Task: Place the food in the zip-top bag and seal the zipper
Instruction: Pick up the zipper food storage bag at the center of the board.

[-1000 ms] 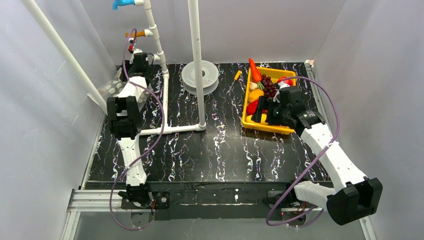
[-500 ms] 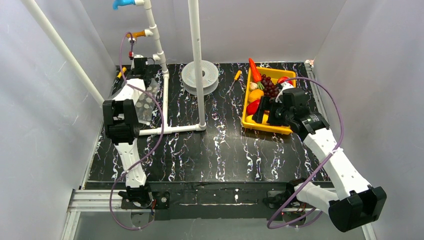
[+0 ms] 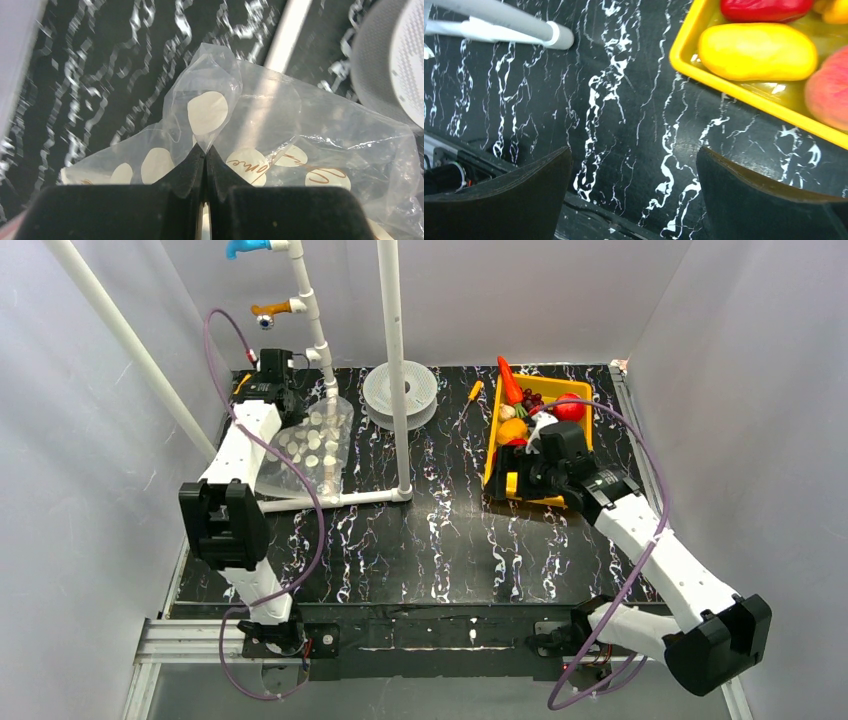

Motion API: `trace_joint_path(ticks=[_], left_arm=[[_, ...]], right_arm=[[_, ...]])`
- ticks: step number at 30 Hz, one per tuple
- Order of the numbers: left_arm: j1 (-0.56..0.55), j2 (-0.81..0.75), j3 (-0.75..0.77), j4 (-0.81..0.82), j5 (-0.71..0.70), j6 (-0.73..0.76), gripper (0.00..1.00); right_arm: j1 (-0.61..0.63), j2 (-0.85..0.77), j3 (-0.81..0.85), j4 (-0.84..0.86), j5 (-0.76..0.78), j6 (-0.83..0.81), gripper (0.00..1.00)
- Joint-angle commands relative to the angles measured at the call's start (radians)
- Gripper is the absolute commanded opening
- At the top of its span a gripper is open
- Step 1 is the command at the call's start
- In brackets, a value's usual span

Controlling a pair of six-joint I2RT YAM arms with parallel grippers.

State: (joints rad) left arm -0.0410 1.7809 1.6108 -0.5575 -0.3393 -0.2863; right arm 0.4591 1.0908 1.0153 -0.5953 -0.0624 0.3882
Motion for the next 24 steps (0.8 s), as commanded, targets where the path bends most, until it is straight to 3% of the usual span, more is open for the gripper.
trace_joint_path(ticks=[1, 7, 14, 19, 24], left_arm=[[0.004, -0.115, -0.077, -0.162, 0.211, -0.199, 0.00], [-0.014, -0.291, -0.326, -0.149, 0.423, -0.370, 0.00], [-0.025, -0.517, -0.681, 0.019, 0.650, -0.844, 0.00], [-0.028, -0.615, -0.814, 0.088, 0.714, -1.140, 0.00], [-0.028, -0.708, -0.900, 0.125, 0.671, -1.350, 0.00]], right_arm=[[0.084, 0.002, -0.014, 0.052, 0.016, 0.011, 1.00], [0.216, -0.016, -0.080, 0.112, 0.052, 0.055, 1.00], [0.430, -0.060, -0.263, 0.399, 0.072, 0.143, 1.00], [0.614, -0.057, -0.364, 0.669, 0.160, 0.095, 1.00], [0.738, -0.003, -0.393, 0.862, 0.222, 0.031, 1.00]])
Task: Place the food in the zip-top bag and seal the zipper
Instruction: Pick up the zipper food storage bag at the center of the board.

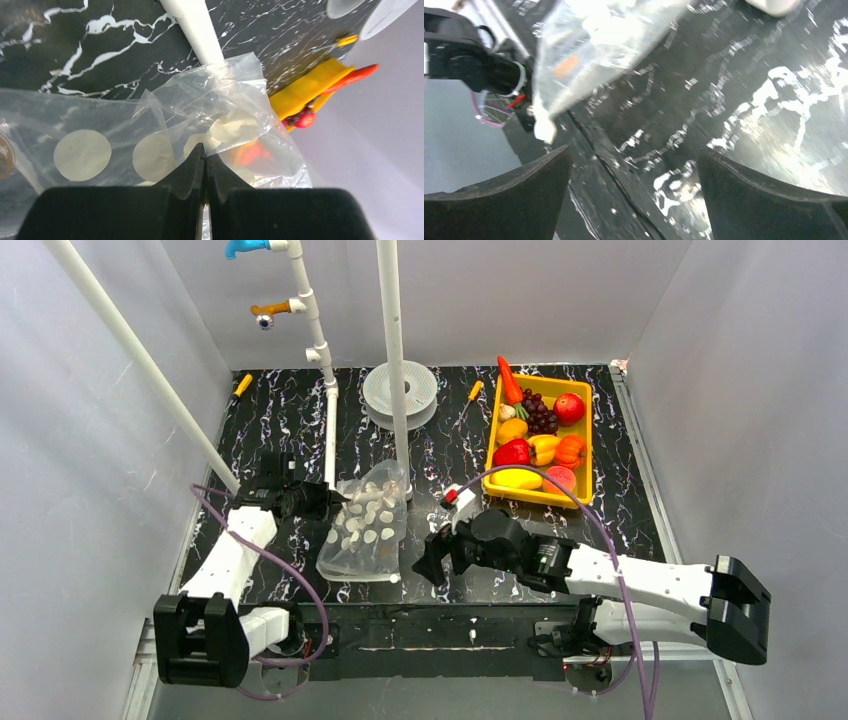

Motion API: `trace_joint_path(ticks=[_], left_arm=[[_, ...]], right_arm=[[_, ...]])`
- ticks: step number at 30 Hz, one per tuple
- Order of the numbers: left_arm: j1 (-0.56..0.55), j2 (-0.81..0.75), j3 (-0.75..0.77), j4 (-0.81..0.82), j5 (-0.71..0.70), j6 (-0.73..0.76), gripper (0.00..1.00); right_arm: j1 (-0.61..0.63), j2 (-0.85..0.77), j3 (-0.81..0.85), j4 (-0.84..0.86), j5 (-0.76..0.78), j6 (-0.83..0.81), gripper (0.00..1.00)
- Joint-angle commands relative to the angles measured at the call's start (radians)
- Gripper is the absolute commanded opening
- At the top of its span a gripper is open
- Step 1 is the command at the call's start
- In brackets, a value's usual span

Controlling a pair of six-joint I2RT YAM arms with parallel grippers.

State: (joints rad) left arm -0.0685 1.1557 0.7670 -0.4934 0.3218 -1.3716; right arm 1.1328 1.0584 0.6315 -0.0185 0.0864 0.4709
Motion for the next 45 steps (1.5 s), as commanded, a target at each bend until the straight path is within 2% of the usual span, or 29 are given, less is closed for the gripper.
trace_joint_path(ticks=[1, 8, 12, 13, 14, 16, 17, 19, 20, 21, 22, 26, 27, 28, 29, 31, 33, 38, 40, 43, 45], left_arm=[[-0.002, -0.108, -0.075, 0.085, 0.003, -0.294, 0.00], [0.002, -0.202, -0.062, 0.006, -0.057, -0.318, 0.00], [0.002, -0.302, 0.015, -0.178, -0.216, -0.253, 0.00], [0.002, -0.337, -0.024, -0.159, -0.194, -0.305, 0.00], [0.002, -0.335, -0.019, -0.187, -0.191, -0.307, 0.00], [0.002, -0.359, -0.023, -0.200, -0.214, -0.306, 0.00], [0.002, -0.368, -0.021, -0.207, -0.228, -0.293, 0.00], [0.002, -0.379, -0.031, -0.199, -0.229, -0.223, 0.00], [0.001, -0.392, -0.036, -0.170, -0.240, -0.140, 0.15], [0.002, -0.402, -0.012, -0.151, -0.244, 0.031, 0.59], [0.002, -0.400, 0.014, -0.150, -0.232, 0.157, 0.64], [0.002, -0.389, 0.110, -0.210, -0.145, 0.510, 0.72], [0.002, -0.393, 0.120, -0.212, -0.102, 0.579, 0.74], [0.002, -0.398, 0.120, -0.198, -0.031, 0.641, 0.78], [0.003, -0.404, 0.118, -0.177, 0.042, 0.693, 0.88], [-0.012, -0.414, 0.116, -0.143, 0.162, 0.775, 0.94], [-0.081, -0.436, 0.133, -0.140, 0.162, 0.850, 0.94], [-0.395, -0.401, 0.226, -0.251, -0.085, 1.005, 0.93], [-0.522, -0.351, 0.254, -0.293, -0.213, 1.061, 0.92], [-0.753, -0.277, 0.297, -0.363, -0.501, 1.127, 0.93], [-0.857, -0.221, 0.334, -0.417, -0.646, 1.149, 0.94]], right_arm=[[0.071, 0.044, -0.006, 0.305, 0.066, -0.051, 1.00], [0.124, 0.167, 0.044, 0.370, -0.006, -0.074, 1.00], [0.127, 0.201, 0.075, 0.389, 0.009, -0.060, 1.00], [0.127, 0.227, 0.115, 0.416, 0.000, -0.047, 0.91], [0.127, 0.255, 0.150, 0.457, -0.009, -0.061, 0.78], [0.124, 0.286, 0.190, 0.478, -0.021, -0.062, 0.60], [0.123, 0.297, 0.200, 0.487, -0.044, -0.051, 0.55], [0.118, 0.314, 0.230, 0.455, -0.071, -0.010, 0.24], [0.112, 0.309, 0.251, 0.399, -0.049, 0.016, 0.14], [0.082, 0.306, 0.305, 0.276, -0.072, 0.064, 0.09], [0.070, 0.304, 0.319, 0.243, -0.108, 0.079, 0.09], [0.001, 0.304, 0.344, 0.156, -0.247, 0.164, 0.06], [-0.019, 0.304, 0.351, 0.141, -0.290, 0.188, 0.05], [-0.041, 0.305, 0.357, 0.124, -0.329, 0.212, 0.05], [-0.057, 0.307, 0.367, 0.106, -0.360, 0.230, 0.05], [-0.083, 0.308, 0.381, 0.083, -0.416, 0.253, 0.05], [-0.105, 0.308, 0.400, 0.058, -0.460, 0.278, 0.06], [-0.194, 0.315, 0.413, 0.044, -0.582, 0.386, 0.09], [-0.228, 0.322, 0.415, 0.050, -0.629, 0.415, 0.10], [-0.261, 0.335, 0.414, 0.052, -0.665, 0.436, 0.10], [-0.273, 0.335, 0.400, 0.066, -0.670, 0.456, 0.10]])
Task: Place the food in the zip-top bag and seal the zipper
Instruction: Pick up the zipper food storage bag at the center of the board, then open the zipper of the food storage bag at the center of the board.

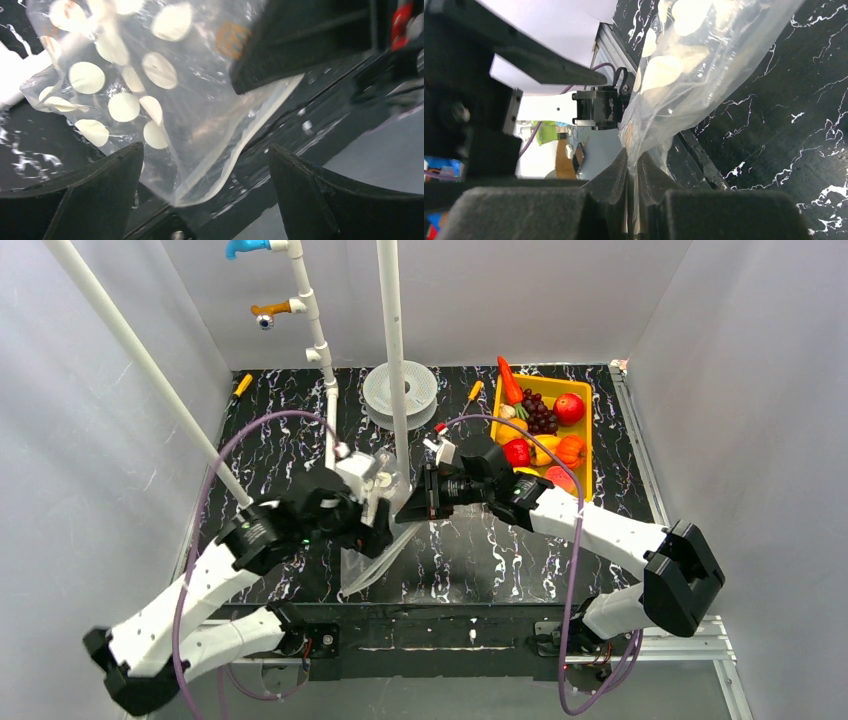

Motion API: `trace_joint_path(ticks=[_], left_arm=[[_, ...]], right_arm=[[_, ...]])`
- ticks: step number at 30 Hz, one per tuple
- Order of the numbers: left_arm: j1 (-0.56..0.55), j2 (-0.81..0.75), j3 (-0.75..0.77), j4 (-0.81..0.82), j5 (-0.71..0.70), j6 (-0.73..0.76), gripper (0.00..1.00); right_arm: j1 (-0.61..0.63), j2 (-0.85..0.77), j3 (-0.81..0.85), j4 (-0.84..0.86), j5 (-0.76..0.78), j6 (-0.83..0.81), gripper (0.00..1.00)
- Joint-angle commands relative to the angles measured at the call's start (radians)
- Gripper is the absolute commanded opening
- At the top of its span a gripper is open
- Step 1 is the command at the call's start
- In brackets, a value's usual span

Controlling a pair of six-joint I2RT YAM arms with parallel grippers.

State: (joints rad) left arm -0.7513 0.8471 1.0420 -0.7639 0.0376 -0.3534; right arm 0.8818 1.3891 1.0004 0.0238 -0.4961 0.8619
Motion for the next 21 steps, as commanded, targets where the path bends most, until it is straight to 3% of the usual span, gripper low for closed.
trace_joint_path(ticks=[1, 6, 12, 21], left_arm=[[-0.216, 0.115, 0.076, -0.166, -0.429, 0.134, 0.94], [-0.421, 0.196, 0.106, -0.192, -0.637, 0.115, 0.94], [-0.563, 0.261, 0.107, -0.226, -0.885, 0.005, 0.91], [-0.725, 0.375, 0.143, -0.344, -1.000, -0.163, 0.95]], right_arm=[[-0.029, 0.004, 0.021, 0.036, -0.089, 0.081, 0.10], [-0.050, -0.007, -0.043, 0.115, -0.077, 0.127, 0.12], [-0.067, -0.002, -0.037, 0.094, -0.071, 0.138, 0.14], [-0.067, -0.021, -0.060, 0.105, -0.035, 0.168, 0.19]])
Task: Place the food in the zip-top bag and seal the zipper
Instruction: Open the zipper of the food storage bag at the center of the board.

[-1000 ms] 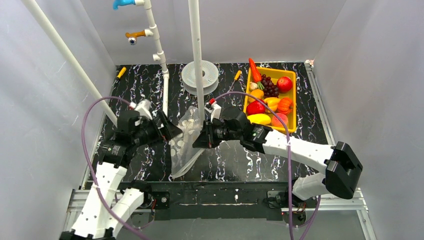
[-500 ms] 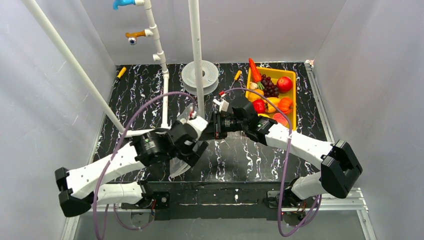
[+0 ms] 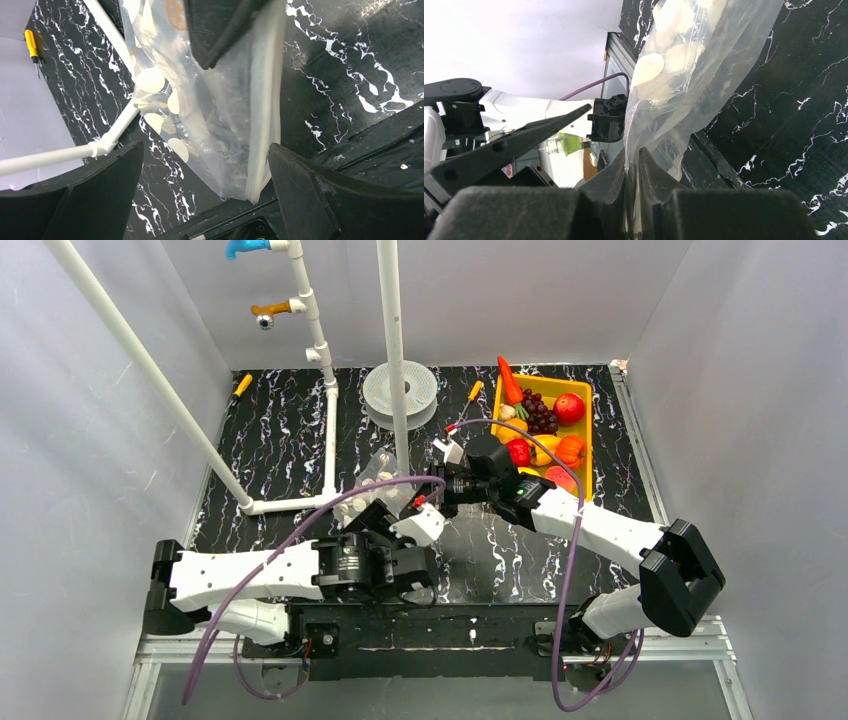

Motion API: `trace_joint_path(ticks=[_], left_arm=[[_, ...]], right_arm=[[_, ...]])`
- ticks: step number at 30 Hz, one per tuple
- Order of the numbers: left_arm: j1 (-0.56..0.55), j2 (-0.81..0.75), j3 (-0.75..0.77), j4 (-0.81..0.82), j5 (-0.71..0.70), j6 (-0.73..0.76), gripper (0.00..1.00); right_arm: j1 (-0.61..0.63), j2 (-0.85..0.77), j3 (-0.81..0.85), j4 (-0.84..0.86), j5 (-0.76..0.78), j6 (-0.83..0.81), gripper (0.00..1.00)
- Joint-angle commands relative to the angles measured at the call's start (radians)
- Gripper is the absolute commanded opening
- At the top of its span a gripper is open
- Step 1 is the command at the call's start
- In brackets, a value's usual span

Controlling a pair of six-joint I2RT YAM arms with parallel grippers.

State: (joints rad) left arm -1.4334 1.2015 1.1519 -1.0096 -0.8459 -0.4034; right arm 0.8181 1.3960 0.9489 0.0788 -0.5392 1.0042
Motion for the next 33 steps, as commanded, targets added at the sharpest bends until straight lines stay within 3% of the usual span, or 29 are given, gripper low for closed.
trace_joint_path(ticks=[1, 18, 26, 32, 33], left_arm=[[-0.048, 0.016, 0.032, -0.098, -0.109, -0.121, 0.95], [-0.053, 0.066, -0.027, -0.069, -0.083, -0.147, 0.91], [-0.053, 0.071, -0.049, -0.065, -0.044, -0.164, 0.71], [-0.052, 0.054, -0.036, -0.099, -0.043, -0.186, 0.26], [-0.051, 0.046, -0.033, -0.103, -0.035, -0.192, 0.23]], right_arm=[[-0.004, -0.028, -0.009, 0.050, 0.007, 0.027, 0.20], [0.004, -0.006, 0.013, 0.065, -0.016, 0.051, 0.22], [0.009, -0.005, 0.012, 0.075, -0.024, 0.061, 0.22], [0.022, 0.010, 0.070, -0.037, 0.004, -0.043, 0.26], [0.027, 0.015, 0.085, -0.069, 0.013, -0.066, 0.28]])
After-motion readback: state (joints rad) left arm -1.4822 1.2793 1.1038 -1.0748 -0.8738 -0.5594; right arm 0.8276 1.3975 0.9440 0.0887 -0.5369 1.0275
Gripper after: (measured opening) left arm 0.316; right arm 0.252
